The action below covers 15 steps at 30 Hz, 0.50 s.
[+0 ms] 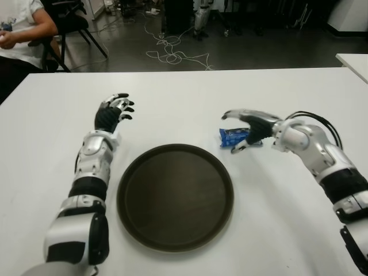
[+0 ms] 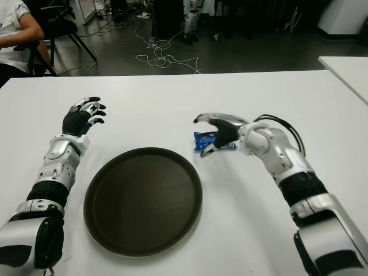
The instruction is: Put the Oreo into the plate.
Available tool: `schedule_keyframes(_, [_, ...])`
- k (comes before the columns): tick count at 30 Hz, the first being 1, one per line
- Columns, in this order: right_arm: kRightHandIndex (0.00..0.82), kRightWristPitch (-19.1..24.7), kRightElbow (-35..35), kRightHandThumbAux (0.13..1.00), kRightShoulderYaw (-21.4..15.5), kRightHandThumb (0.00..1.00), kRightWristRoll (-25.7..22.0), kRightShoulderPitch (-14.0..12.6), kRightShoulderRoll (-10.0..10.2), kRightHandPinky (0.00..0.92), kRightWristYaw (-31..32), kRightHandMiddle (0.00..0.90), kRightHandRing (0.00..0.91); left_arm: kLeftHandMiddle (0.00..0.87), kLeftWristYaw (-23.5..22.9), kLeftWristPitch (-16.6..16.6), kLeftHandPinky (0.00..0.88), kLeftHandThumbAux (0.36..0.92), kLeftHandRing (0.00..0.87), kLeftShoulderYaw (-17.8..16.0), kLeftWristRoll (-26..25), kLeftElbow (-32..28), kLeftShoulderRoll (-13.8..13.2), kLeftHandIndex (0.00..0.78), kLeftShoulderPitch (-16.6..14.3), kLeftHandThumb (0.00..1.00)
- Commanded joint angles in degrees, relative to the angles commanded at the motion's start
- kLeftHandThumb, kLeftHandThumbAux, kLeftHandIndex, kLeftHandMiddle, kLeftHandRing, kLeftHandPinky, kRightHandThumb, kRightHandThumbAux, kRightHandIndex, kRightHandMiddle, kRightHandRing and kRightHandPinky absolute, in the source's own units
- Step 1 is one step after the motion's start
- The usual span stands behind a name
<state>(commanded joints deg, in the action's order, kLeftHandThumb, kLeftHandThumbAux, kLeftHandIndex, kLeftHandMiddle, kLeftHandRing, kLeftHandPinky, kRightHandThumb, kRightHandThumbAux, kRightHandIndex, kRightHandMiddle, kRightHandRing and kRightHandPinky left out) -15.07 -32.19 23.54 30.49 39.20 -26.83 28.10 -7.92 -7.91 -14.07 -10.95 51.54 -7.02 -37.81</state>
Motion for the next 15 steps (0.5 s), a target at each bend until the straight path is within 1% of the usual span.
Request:
schedule_keyframes(2, [0.000, -0.4, -1.0, 0.640, 1.2, 0.000, 1.1, -0.5, 1.2, 0.000, -1.0, 0.000, 0.000, 0.503, -0.1, -0.1, 0.560, 0.690, 0.504, 0.0, -0.1, 0.1, 0.0, 0.351, 0.0, 0.817])
schedule_keyframes(4, [0.000, -0.8, -1.9, 0.631, 1.7, 0.000, 1.6, -0.3, 1.6, 0.000, -1.6, 0.000, 0.000, 0.505, -0.2, -0.2, 0.562, 0.690, 0.507, -0.1, -0.2, 0.1, 0.0, 0.350, 0.0, 0.817])
schedule_keyframes(10, [0.000, -1.6, -3.6, 0.624, 2.5, 0.000, 2.6, 0.5, 1.9, 0.006, -2.9, 0.000, 0.000, 0.506, -0.6, -0.3, 0.562, 0.690, 0.510, 0.0, -0.2, 0.0, 0.1, 0.348, 0.2, 0.817])
schedule_keyframes(13, [0.000, -1.9, -3.8, 0.628, 2.6, 0.000, 2.9, 0.5, 1.9, 0.010, -3.4, 0.000, 0.000, 0.508, -0.8, -0.2, 0.579, 0.690, 0.519, 0.1, -0.2, -0.1, 0.1, 0.348, 0.2, 0.817])
schedule_keyframes(14, [0.000, -2.0, -3.8, 0.630, 2.6, 0.000, 3.0, 0.5, 1.9, 0.016, -3.5, 0.000, 0.000, 0.495, -0.8, -0.2, 0.585, 0.684, 0.523, 0.1, -0.2, -0.1, 0.1, 0.374, 0.2, 0.823])
schedule_keyframes(15, [0.000, -2.1, -4.0, 0.631, 2.6, 0.000, 3.2, 0.5, 2.0, 0.017, -3.8, 0.000, 0.000, 0.490, -0.8, -0.2, 0.587, 0.682, 0.524, 0.1, -0.2, -0.2, 0.1, 0.383, 0.3, 0.825])
